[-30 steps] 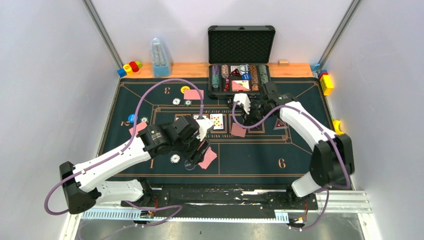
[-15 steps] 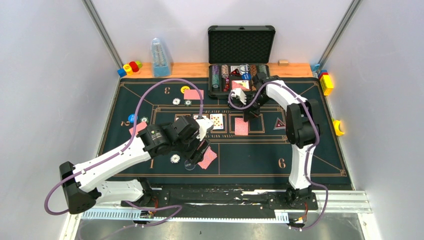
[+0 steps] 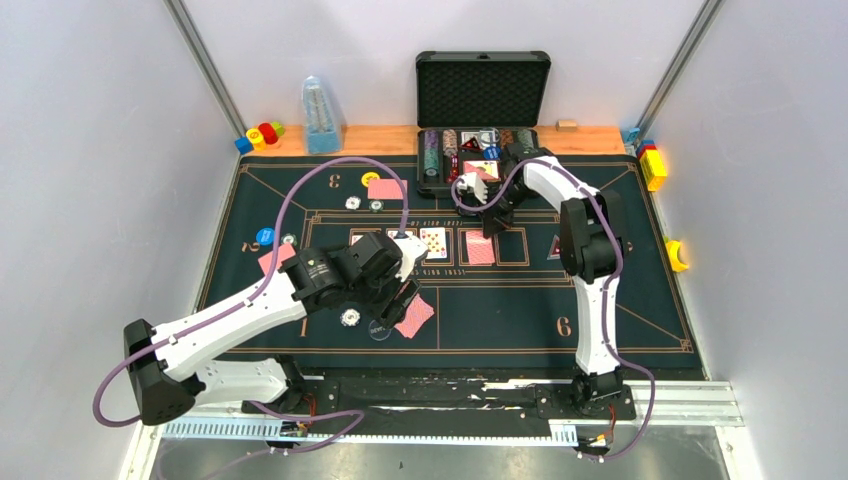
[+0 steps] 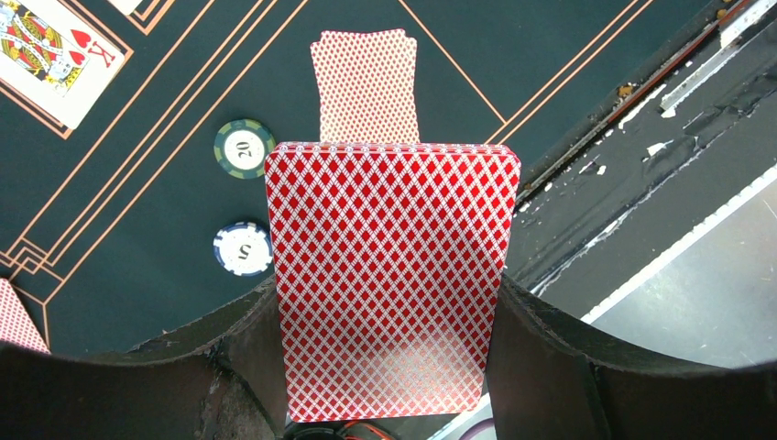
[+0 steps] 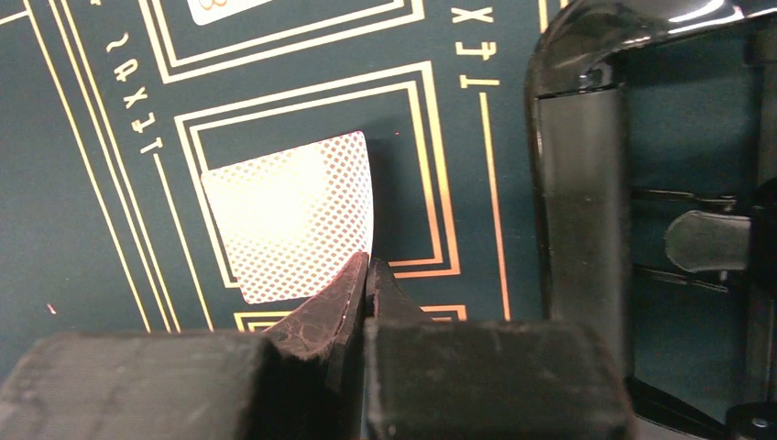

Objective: Distribute texas hold em gaming equipment

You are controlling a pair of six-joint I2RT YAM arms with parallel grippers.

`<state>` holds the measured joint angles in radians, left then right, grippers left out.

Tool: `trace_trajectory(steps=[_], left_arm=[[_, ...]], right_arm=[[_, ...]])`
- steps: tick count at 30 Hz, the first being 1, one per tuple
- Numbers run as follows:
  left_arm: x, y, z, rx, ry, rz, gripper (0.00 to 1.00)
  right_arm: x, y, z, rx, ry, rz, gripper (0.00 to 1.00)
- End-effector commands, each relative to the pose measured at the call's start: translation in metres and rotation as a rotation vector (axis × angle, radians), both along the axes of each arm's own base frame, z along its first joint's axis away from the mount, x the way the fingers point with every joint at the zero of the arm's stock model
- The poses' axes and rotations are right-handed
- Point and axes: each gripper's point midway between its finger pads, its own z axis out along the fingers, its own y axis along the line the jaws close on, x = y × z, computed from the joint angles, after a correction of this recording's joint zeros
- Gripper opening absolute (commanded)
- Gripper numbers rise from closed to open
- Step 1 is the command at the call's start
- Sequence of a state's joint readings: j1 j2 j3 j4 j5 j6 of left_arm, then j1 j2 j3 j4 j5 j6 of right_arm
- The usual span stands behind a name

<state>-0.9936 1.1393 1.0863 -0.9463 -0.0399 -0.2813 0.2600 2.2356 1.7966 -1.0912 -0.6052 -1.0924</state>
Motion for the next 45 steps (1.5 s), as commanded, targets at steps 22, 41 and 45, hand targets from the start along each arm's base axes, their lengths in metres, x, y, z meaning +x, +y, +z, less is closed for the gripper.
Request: trace_trajectory(steps=[22, 41, 45], left_arm=[[0.006, -0.004, 0.007, -0.011, -0.032, -0.004, 0.0], [0.006, -0.004, 0.008, -0.012, -0.033, -0.004, 0.0], [0.006, -0.004, 0.007, -0.01, -0.031, -0.003, 0.0]], right_arm=[[0.013, 0.011, -0.007, 0.07, -0.001, -0.039, 0.17], [0.029, 0.018, 0.016, 0.094, -0.037, -0.098, 0.54], [0.039, 0.019, 0.034, 0.099, -0.09, -0.124, 0.62]])
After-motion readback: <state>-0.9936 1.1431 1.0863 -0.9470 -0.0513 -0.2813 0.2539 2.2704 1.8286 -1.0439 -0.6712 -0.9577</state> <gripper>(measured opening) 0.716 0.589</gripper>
